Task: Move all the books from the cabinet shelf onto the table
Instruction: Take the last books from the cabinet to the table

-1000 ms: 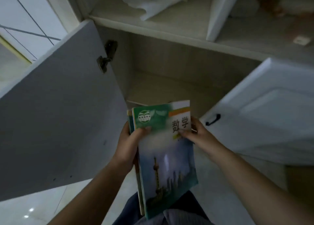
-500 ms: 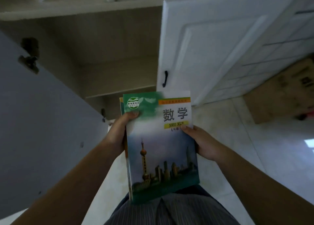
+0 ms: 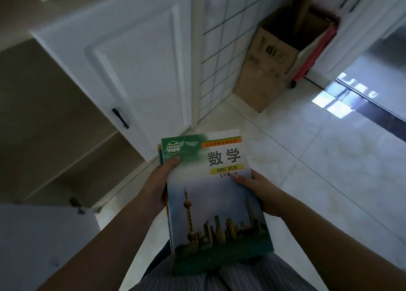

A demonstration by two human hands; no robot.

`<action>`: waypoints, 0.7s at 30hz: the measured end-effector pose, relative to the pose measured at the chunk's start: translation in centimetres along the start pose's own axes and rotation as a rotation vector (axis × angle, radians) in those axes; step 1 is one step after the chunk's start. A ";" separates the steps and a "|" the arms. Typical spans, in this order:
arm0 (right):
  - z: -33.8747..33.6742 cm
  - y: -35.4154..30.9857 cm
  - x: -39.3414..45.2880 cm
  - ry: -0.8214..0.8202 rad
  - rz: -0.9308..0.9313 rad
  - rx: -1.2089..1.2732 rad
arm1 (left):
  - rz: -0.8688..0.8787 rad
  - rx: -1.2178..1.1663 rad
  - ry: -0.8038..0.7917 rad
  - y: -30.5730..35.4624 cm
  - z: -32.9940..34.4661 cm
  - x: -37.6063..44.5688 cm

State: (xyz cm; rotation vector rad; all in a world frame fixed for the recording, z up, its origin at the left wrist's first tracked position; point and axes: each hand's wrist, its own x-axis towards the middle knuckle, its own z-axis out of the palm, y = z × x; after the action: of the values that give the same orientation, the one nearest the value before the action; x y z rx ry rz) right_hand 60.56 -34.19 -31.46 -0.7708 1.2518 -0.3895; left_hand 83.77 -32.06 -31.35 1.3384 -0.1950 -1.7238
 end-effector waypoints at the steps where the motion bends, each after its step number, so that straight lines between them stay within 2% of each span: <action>1: -1.0 0.9 -1.1 0.039 -0.007 0.028 | -0.017 0.026 -0.023 -0.9 1.1 0.1; 4: -3.4 3.2 -3.7 0.115 -0.023 0.094 | -0.036 0.109 -0.059 -3.4 3.4 0.3; 10: -8.9 10.3 -12.0 0.323 -0.041 0.251 | -0.059 0.350 -0.234 -10.5 9.8 -1.8; 14: -11.9 16.1 -19.0 0.458 -0.053 0.395 | -0.095 0.528 -0.366 -15.9 14.4 -5.6; 15: -13.0 18.9 -22.8 0.518 -0.069 0.453 | -0.123 0.593 -0.429 -18.9 16.5 -7.5; 18: -13.5 21.5 -25.9 0.567 -0.076 0.521 | -0.157 0.653 -0.491 -21.3 18.3 -9.1; 21: -14.7 25.8 -31.8 0.660 -0.134 0.613 | -0.187 0.786 -0.621 -26.3 21.7 -12.9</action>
State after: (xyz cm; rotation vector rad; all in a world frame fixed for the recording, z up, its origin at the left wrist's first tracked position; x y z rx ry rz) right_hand 33.69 -0.05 -29.12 -0.1874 1.5673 -1.1411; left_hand 51.02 -16.11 -29.90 1.3097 -1.2336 -2.3040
